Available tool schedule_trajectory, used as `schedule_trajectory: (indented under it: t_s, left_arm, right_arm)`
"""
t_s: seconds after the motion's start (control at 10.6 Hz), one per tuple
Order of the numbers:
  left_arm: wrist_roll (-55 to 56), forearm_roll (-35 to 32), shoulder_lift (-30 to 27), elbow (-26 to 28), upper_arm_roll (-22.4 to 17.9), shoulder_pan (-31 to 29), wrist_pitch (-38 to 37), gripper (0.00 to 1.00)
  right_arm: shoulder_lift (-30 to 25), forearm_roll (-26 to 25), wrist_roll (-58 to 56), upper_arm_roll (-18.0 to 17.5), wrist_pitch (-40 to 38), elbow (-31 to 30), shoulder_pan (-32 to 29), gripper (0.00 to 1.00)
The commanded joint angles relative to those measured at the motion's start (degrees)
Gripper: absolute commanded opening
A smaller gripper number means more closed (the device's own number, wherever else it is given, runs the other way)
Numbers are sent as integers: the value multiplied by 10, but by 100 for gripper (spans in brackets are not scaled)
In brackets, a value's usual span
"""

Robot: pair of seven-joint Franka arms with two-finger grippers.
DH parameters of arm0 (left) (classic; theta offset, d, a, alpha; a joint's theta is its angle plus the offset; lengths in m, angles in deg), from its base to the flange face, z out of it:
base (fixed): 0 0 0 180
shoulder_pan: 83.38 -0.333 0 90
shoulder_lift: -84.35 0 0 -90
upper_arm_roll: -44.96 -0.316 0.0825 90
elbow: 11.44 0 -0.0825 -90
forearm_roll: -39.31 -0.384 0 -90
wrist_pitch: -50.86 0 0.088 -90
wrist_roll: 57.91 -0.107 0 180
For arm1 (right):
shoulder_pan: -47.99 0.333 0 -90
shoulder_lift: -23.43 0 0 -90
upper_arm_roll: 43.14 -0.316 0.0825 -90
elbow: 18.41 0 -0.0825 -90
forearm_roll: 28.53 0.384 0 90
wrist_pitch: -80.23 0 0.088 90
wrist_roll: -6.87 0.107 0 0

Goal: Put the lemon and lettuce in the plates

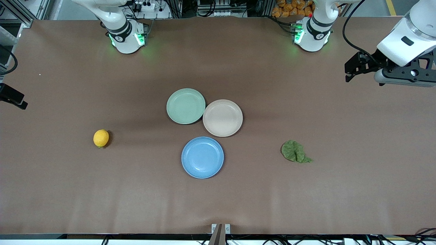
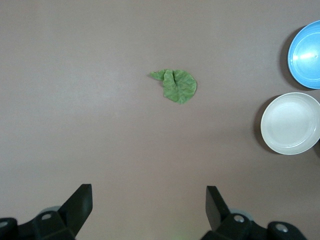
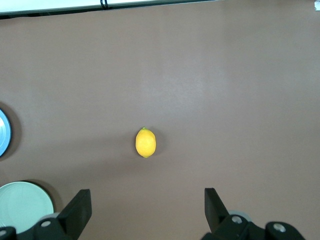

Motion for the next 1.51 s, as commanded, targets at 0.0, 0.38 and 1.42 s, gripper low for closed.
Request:
schedule_trajectory:
  t_s: [0.0,0.38,1.42]
  left_arm:
    - [-20,7,-10,0,1,-6,-8,100]
    - [-19,13,-7,1,-3,-7,-8,100]
    - [-21,16,-2,4,-3,-12,-8,100]
  right_arm:
    - [-1,-2,3,5,-6,2,9,100]
    - [-1,-1,2,4,-6,2,10,100]
    - [1,-1,-1,4,-7,-3,9,100]
